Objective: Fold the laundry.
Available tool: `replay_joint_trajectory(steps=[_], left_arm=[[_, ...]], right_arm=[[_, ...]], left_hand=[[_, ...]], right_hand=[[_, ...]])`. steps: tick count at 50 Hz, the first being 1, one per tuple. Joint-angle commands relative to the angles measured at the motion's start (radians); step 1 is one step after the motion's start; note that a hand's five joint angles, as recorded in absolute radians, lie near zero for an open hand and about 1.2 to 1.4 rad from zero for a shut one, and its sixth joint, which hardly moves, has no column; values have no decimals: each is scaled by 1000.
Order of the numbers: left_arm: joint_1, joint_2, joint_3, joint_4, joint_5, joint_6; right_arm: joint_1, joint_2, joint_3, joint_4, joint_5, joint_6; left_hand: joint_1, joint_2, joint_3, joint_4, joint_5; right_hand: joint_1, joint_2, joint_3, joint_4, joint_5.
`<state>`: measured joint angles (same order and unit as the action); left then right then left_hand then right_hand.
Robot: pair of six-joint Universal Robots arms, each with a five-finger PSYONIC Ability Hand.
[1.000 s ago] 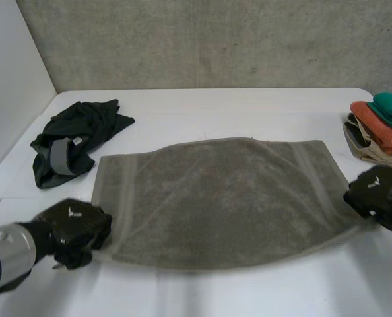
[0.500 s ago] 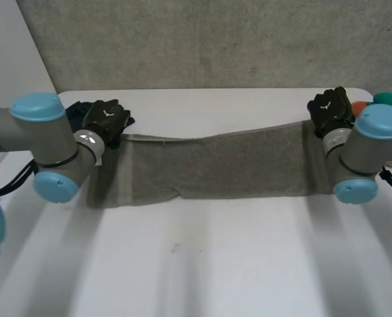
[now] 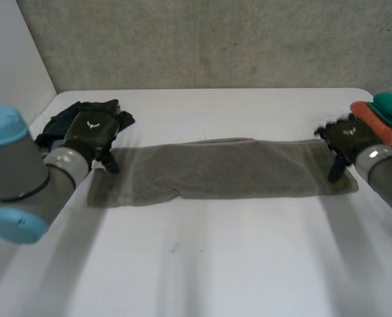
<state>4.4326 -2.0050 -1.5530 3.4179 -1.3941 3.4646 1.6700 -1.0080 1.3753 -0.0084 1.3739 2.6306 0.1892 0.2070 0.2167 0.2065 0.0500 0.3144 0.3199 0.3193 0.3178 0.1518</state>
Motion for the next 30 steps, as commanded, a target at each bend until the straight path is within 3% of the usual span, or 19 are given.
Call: replay_joint_trajectory(steps=[1, 5, 8, 9, 10, 14, 16, 24, 30], left_arm=[[13, 54, -166, 157, 72, -18], [8, 35, -173, 165, 66, -22], [8, 22, -164, 152, 55, -25], [7, 14, -156, 136, 46, -30], [7, 11, -153, 129, 41, -32], [2, 12, -141, 95, 21, -36], [7, 25, -141, 80, 14, -41], [24, 98, -168, 69, 13, -61], [31, 138, -196, 69, 15, -90]], right_arm=[[-75, 45, 47, 15, -55, -12], [-84, 106, 33, -65, -53, -15], [-85, 163, 7, -142, -42, -26], [-88, 186, -10, -171, -29, -35], [-91, 195, -21, -183, -19, -43], [-119, 175, -12, -156, 69, -73], [-157, 102, 33, -151, 99, -75], [-317, -4, 77, -176, 80, -234], [-279, -18, 35, -189, 100, -412]], left_hand=[[-15, -32, -42, -32, -50], [-15, -32, -42, -32, -50], [-15, -32, -42, -32, -50], [-15, -32, -42, -32, -50], [-15, -32, -42, -32, -50], [-15, -32, -42, -32, -50], [-15, -32, -42, -32, -50], [-15, -32, -42, -32, -50], [-15, -32, -42, -32, -50]], right_hand=[[145, 139, 140, 141, 133], [221, 216, 216, 218, 209], [403, 397, 398, 399, 391], [839, 834, 834, 836, 827], [1079, 1074, 1075, 1076, 1067], [1082, 1076, 1077, 1078, 1070], [1082, 1076, 1077, 1078, 1070], [1082, 1076, 1077, 1078, 1070], [1082, 1076, 1077, 1078, 1070]])
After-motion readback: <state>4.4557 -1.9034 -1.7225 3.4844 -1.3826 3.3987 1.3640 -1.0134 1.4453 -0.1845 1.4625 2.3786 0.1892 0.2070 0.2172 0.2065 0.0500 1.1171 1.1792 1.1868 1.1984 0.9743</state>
